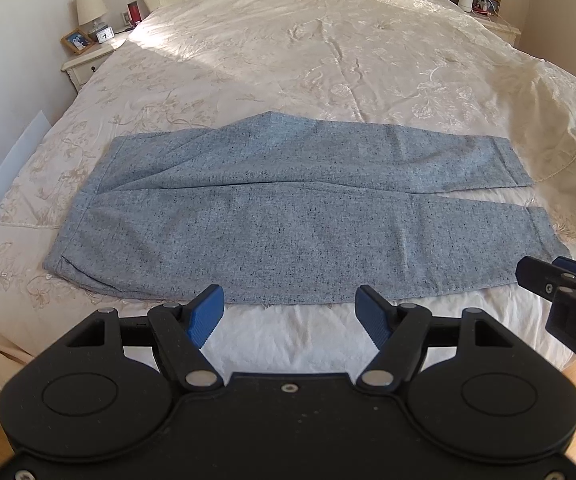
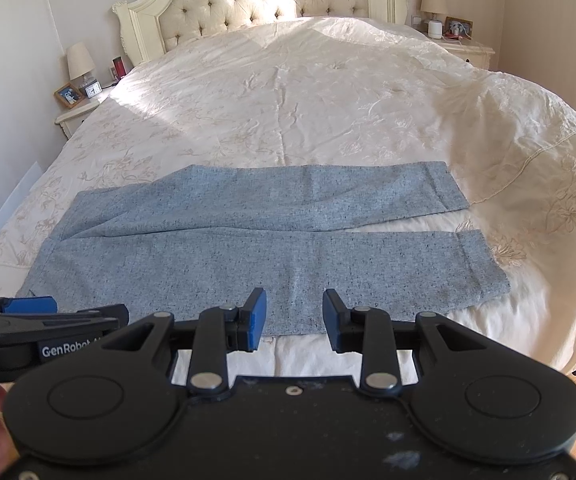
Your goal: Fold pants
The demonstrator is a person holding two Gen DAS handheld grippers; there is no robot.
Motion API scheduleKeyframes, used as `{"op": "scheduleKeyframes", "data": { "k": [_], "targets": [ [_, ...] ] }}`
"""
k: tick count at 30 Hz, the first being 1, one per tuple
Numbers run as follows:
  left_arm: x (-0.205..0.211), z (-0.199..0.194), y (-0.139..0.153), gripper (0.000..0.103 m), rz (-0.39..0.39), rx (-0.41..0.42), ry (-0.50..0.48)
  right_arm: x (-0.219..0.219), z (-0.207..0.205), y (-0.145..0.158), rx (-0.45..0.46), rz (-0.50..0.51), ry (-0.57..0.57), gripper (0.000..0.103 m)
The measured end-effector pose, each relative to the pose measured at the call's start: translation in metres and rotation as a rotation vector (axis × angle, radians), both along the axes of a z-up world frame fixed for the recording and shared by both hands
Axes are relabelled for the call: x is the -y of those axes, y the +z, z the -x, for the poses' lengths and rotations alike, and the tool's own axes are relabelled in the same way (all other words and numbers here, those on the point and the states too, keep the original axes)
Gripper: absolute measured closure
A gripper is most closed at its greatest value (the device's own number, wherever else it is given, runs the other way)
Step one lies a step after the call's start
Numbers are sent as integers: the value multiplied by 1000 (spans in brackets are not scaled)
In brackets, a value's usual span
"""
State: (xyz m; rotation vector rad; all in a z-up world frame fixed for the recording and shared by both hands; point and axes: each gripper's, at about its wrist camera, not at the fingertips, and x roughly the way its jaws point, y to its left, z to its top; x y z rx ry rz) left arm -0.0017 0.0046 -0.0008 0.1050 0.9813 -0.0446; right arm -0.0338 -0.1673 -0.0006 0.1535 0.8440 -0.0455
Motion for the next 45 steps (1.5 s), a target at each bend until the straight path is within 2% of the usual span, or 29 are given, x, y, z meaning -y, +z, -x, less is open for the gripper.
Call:
{"op": "scheduleKeyframes", "data": {
  "k": [5,10,14,20,24,29,33,38,42,45],
  "targets": [
    [1,-1,-1,29,-9,-5,0,0,-1,0,-2,-1,1,70],
    [4,-2,-3,29,-56,-4,11,1,-3,-2,-6,-7,4,70],
    [-1,-3,-1,29,-36,6,18,1,-8,-4,-16,-18,5,70],
    [-22,-16,-6,29,-20,-22,61,-4,-20,-11,-54,-32,4,70],
    [-40,-37,-11,29,-34,-33,91,-7,-35,-19,-91,-50,-14,70],
    [-58,-72,-18,29,-19,-55,66,-10,-61,-29,-133,-44,-63,70],
    [-65,-105,-22,29,-38,-38,28,-11,-81,-29,-138,-30,-123,70],
    [-73,-148,-32,31,-22,-49,-29,-4,-115,-34,-157,-8,-220,70],
    [-71,-175,-50,31,6,-83,-84,2,-133,-45,-189,13,-288,70],
    [-65,-184,-72,32,9,-118,-126,-1,-142,-61,-222,17,-295,70]
  ]
}}
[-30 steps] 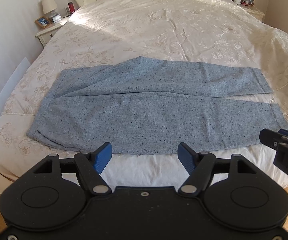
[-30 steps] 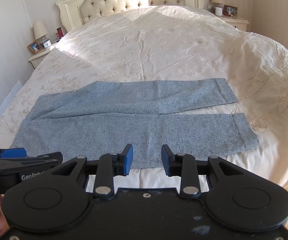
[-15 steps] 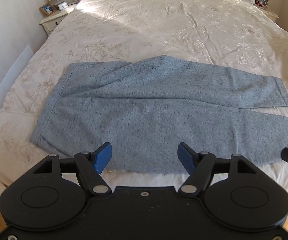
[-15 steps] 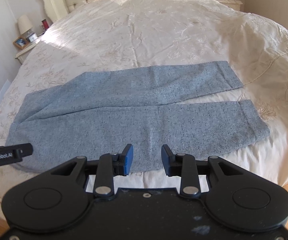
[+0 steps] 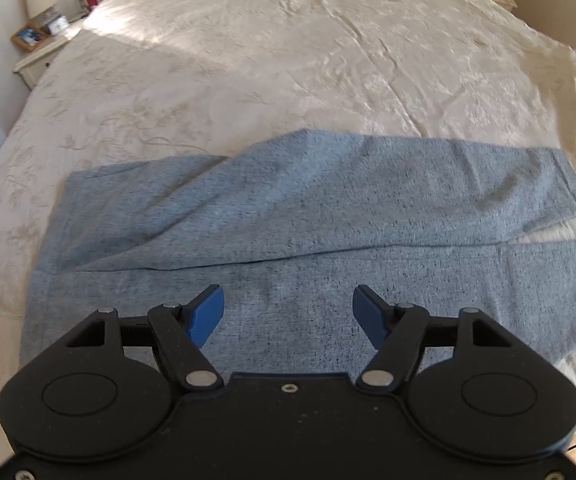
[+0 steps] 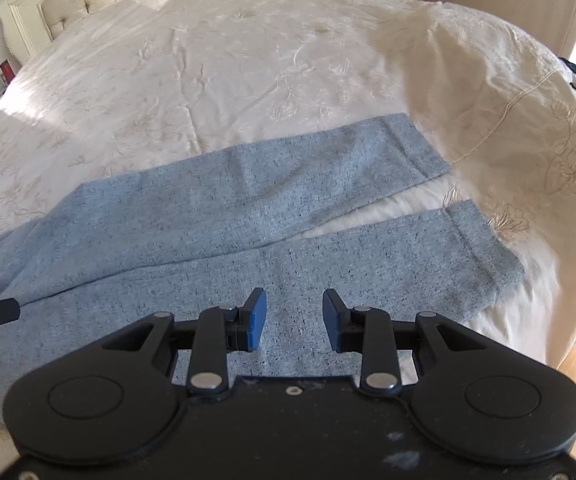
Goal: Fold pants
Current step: 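Lower both open grippers toward the hem ends of the grey pants legs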
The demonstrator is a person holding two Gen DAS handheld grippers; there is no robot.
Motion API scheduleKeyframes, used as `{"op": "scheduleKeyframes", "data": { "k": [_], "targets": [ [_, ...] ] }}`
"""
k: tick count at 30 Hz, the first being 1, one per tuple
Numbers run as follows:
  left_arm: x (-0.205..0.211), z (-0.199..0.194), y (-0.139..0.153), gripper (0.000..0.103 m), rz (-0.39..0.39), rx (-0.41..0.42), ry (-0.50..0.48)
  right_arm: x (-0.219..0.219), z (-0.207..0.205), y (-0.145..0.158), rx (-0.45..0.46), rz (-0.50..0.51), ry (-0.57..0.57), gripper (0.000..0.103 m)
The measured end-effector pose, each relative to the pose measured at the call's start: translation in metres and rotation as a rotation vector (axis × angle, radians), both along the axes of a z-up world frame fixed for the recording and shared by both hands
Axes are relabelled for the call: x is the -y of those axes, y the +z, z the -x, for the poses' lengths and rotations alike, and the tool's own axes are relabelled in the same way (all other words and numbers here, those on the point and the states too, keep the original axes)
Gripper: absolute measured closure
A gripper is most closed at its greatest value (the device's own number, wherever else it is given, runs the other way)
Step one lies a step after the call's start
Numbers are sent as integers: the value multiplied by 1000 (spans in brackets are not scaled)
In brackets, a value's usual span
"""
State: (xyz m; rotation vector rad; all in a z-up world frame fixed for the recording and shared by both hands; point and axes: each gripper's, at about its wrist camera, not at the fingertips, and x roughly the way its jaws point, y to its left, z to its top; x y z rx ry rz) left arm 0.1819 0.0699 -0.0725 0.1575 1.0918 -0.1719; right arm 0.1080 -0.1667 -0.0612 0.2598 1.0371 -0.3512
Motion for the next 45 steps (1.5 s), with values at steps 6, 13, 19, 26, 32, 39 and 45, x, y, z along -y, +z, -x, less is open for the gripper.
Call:
{"op": "scheduleKeyframes", "data": {
  "k": [6,13,19,26,32,39,45],
  "targets": [
    [-1,-19,-23,37,-9,-40,6,-4,-32,-32,-39,-55,43,70],
    [-34,-75,-31,37,-94,40,155,9,-103,-60,-36,-88,137,70],
    [-41,-109,-65,37,-219,75,157,18,-142,-69,-28,-83,179,70],
    [-25,-145,-107,35,-347,55,-3,24,-159,-81,-51,-70,185,70],
    [-26,-192,-126,37,-396,86,79,32,-169,-93,-71,-55,171,70],
    [-16,-224,-140,49,-475,105,81,29,-183,-106,-83,-84,188,70],
    [-27,-216,-122,46,-396,83,77,34,-217,-149,-125,-66,192,71]
  ]
}}
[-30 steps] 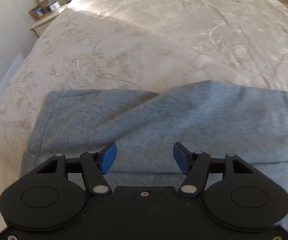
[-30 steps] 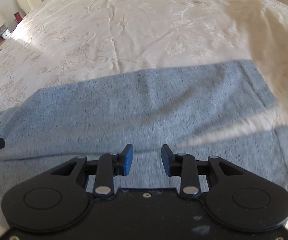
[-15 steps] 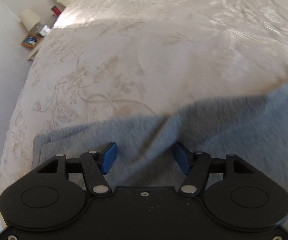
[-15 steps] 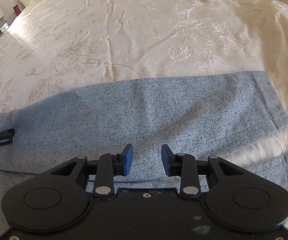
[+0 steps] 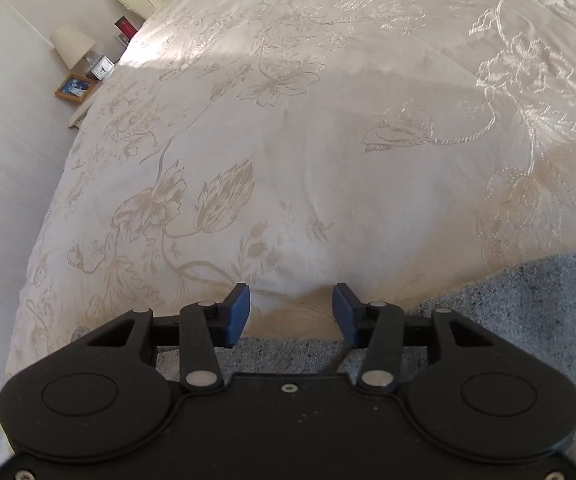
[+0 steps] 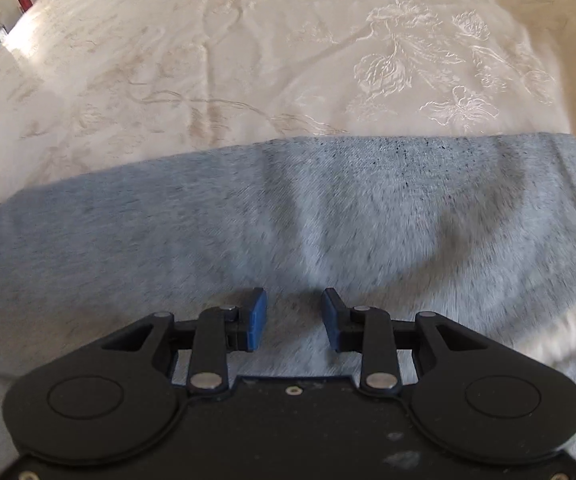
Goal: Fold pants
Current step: 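Lower both open grippers toward the hem ends of the grey pants legs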
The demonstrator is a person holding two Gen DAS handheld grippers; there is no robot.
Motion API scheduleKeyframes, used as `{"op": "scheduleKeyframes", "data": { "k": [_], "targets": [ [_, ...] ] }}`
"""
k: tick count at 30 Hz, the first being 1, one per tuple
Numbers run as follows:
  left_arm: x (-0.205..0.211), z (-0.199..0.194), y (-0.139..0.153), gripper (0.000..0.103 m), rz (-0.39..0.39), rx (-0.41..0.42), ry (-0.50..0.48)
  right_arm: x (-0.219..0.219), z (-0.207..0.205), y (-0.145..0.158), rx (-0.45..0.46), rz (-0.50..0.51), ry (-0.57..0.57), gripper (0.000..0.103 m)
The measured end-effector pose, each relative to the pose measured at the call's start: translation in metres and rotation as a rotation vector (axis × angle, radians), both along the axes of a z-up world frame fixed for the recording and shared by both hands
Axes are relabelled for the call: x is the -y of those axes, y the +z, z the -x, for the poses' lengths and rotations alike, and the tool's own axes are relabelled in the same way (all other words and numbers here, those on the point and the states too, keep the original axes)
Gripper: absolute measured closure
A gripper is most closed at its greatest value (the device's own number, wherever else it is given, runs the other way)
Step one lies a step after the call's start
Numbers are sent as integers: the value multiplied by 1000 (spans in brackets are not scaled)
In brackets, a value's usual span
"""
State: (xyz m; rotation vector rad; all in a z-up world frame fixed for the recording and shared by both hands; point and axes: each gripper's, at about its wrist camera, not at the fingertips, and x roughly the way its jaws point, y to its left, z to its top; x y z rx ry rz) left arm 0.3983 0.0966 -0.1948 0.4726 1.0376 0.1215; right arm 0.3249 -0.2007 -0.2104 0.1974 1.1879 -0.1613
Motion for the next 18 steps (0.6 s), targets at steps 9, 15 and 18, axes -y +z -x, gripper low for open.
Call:
{"op": "scheduleKeyframes", "data": {
  "k": [9,15,18],
  "targets": [
    [-6,14,58,46,168,70,36,49,-54,-5,24,194,-51,79],
    [13,66,76,46,264,40,-63,93,-8,34,66,76,-138,71],
    [23,90,73,47,358,-36,-80,107,23,38,37,-1,-171,70]
  ]
}}
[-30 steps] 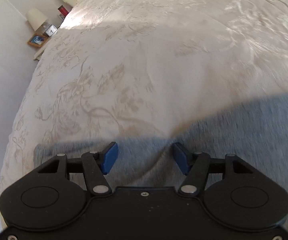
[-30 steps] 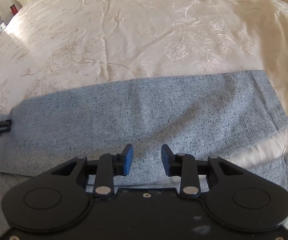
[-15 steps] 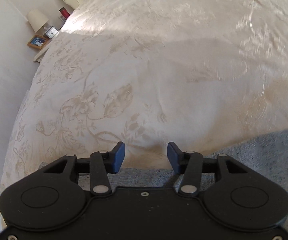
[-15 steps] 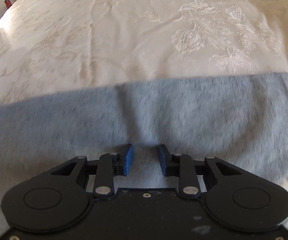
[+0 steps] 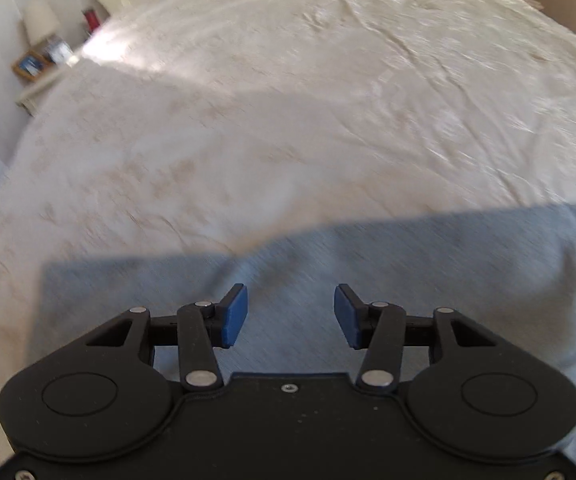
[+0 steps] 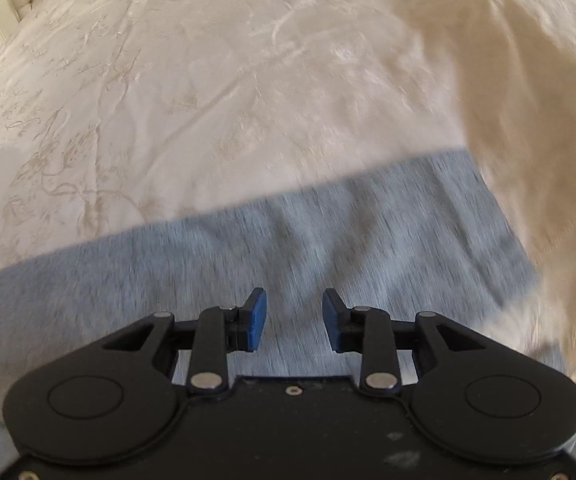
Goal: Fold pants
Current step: 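Lower both open grippers toward the hem ends of the grey pants legs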
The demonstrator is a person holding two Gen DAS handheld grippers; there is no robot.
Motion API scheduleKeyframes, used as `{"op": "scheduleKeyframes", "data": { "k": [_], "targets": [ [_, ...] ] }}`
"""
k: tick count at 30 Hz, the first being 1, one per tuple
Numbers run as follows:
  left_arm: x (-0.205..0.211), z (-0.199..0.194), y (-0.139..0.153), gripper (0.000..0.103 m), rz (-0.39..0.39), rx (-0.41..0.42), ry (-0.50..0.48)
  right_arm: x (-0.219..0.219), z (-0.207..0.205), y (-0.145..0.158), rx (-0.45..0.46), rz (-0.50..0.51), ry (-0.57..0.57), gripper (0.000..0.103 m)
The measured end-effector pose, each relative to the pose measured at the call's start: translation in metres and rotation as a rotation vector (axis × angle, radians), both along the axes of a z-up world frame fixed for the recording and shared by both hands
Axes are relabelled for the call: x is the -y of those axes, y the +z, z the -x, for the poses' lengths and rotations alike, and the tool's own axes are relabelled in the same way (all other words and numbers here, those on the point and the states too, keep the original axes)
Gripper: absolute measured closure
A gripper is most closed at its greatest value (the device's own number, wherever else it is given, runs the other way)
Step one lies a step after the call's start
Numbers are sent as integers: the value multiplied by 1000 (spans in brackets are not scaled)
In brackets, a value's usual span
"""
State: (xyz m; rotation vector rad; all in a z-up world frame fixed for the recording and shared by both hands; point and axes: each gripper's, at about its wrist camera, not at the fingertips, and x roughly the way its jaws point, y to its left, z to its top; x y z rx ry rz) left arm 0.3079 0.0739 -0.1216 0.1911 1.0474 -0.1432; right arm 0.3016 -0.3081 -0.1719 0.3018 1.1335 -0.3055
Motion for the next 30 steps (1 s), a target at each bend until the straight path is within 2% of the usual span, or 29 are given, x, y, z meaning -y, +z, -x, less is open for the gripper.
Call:
{"op": "scheduleKeyframes", "data": {
  "k": [4,7,11,14,18,23,26,30],
  "targets": [
    [24,29,-18,47,39,-69,-51,5,23,-12,-44,6,-25,70],
    [44,33,-35,47,14,-97,-59,14,16,-32,-67,15,-55,71],
    [59,14,-63,45,-38,-111,-8,35,-11,-50,-73,22,-133,74],
    [61,-8,-77,43,-20,-154,51,59,-32,-36,-55,-19,-220,71],
    [63,-36,-79,43,-3,-198,97,84,-59,-16,-25,-102,-302,70],
    [55,-61,-66,43,29,-241,144,96,-96,-19,-72,-175,-464,68],
    [43,-65,-52,44,31,-214,171,96,-121,-25,-92,-159,-509,68],
    [28,-68,-40,44,12,-186,191,89,-148,-44,-210,-91,-527,68]
  ]
}}
